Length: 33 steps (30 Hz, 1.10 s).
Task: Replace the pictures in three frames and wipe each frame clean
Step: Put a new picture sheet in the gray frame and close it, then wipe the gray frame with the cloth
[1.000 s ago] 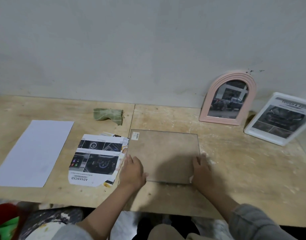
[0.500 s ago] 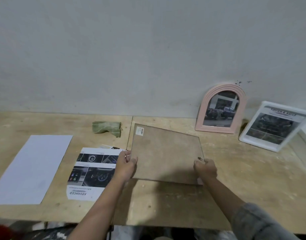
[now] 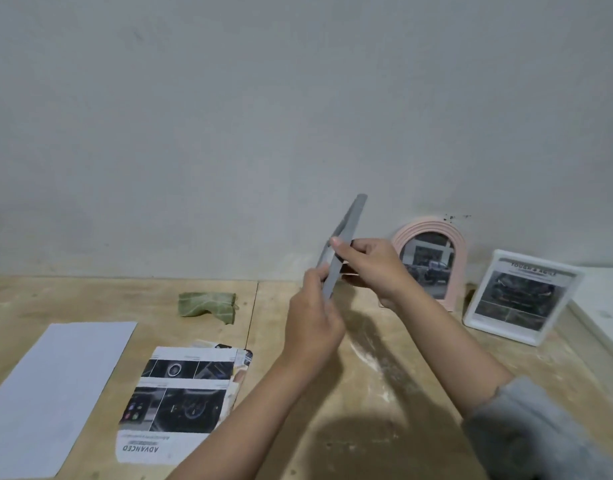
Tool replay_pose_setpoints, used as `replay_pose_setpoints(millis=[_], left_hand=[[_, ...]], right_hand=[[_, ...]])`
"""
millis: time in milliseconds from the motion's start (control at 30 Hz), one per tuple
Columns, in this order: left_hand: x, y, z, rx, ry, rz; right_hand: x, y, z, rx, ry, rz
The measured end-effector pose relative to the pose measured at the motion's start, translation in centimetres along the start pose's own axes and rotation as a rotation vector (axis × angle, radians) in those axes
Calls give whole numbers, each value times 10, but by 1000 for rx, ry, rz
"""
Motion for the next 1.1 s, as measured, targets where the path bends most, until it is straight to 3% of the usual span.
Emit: replay_pose_setpoints(millis=[167, 300, 367, 433, 533, 600, 700, 933, 1100], left_hand=[[-45, 9, 9, -24, -163, -180], [-73, 26, -7, 69, -41, -296], [-58, 22, -30, 167, 7, -175], [-24, 17, -64, 281, -6, 50], [34, 23, -131, 564, -225, 283], [58, 42, -178, 844, -207, 292], [63, 73, -209, 1107, 76, 209], [116, 133, -215, 1102, 156, 450], [186, 154, -221, 1068, 156, 642]], right_hand=[[35, 5, 21, -71, 37, 214], [67, 4, 47, -131, 78, 332], [76, -4, 62, -157, 30, 306], [84, -13, 81, -205, -2, 286], [88, -28, 111, -271, -7, 259], [82, -36, 127, -301, 10, 213], [66, -46, 149, -335, 6, 161], [-16, -54, 189, -434, 9, -83], [-105, -74, 185, -389, 129, -242]])
Point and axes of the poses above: each hand's wrist, its own y-axis away from the middle knuckle, its own x-axis out of the back of the hand, z = x × y, the point moved 9 cm from there along -y, towards the middle knuckle, and after that the axes turned 3 degrees about y, right-handed, at the moved point
